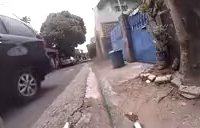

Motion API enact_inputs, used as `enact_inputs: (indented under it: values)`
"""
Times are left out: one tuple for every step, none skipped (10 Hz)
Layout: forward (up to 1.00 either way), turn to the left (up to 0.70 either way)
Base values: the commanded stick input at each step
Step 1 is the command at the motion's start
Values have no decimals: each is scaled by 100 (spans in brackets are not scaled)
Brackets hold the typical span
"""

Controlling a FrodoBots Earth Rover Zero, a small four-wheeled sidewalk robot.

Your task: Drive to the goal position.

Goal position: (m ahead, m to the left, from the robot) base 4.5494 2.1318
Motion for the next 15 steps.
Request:
enact_inputs:
  values:
    - [4,0]
    - [4,0]
    - [4,0]
    - [4,0]
    - [5,0]
    - [5,0]
    - [4,0]
    - [4,0]
    - [4,0]
    - [5,0]
    - [4,0]
    - [4,0]
    - [4,0]
    - [4,0]
    - [4,0]
